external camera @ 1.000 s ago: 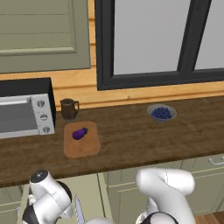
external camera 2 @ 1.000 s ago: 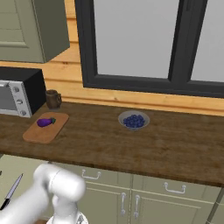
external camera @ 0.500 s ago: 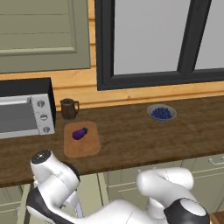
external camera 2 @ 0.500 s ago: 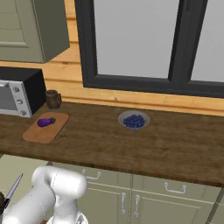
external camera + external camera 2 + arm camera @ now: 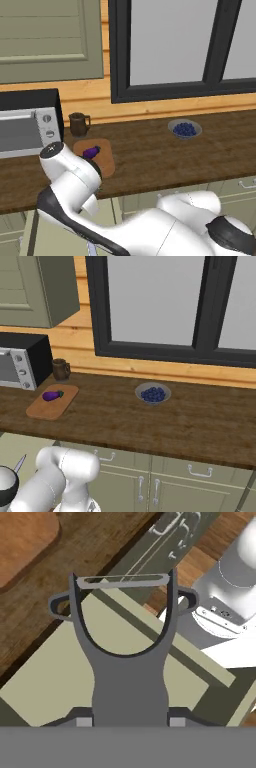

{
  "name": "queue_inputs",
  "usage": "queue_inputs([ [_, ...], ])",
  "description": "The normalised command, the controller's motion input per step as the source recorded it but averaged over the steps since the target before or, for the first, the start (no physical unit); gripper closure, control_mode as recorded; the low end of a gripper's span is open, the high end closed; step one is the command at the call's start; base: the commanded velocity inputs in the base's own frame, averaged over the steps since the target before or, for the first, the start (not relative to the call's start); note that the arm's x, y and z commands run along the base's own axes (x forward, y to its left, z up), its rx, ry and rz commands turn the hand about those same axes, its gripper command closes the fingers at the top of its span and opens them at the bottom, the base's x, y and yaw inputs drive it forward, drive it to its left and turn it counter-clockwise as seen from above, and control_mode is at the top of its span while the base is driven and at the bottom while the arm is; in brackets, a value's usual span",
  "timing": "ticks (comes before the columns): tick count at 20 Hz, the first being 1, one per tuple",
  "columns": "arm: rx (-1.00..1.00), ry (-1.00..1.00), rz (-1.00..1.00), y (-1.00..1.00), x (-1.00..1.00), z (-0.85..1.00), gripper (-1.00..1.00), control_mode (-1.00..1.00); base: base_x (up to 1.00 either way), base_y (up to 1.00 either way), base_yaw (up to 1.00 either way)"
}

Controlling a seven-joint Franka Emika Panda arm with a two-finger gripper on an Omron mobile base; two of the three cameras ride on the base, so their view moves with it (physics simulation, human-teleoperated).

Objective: Place the appropriate cutting tool for cutting the eggplant skin on the cutting board.

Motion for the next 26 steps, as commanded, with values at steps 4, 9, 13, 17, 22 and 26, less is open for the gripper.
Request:
queue_inputs([
  [4,-0.02,-0.02,-0.12,-0.19,0.77,0.23,1.00,-1.00,0.00,0.00,0.00],
  [9,0.00,0.00,-0.02,-0.15,0.93,0.00,1.00,-1.00,0.00,0.00,0.00],
  [13,0.00,0.00,0.00,-0.20,0.79,0.00,1.00,-1.00,0.00,0.00,0.00],
  [17,0.00,-0.01,-0.08,-0.24,0.51,0.00,1.00,-1.00,0.00,0.00,0.00],
  [22,0.00,0.00,-0.05,-0.20,0.59,0.00,1.00,-1.00,0.00,0.00,0.00],
  [26,0.00,0.00,0.00,-0.09,0.53,0.00,1.00,-1.00,0.00,0.00,0.00],
])
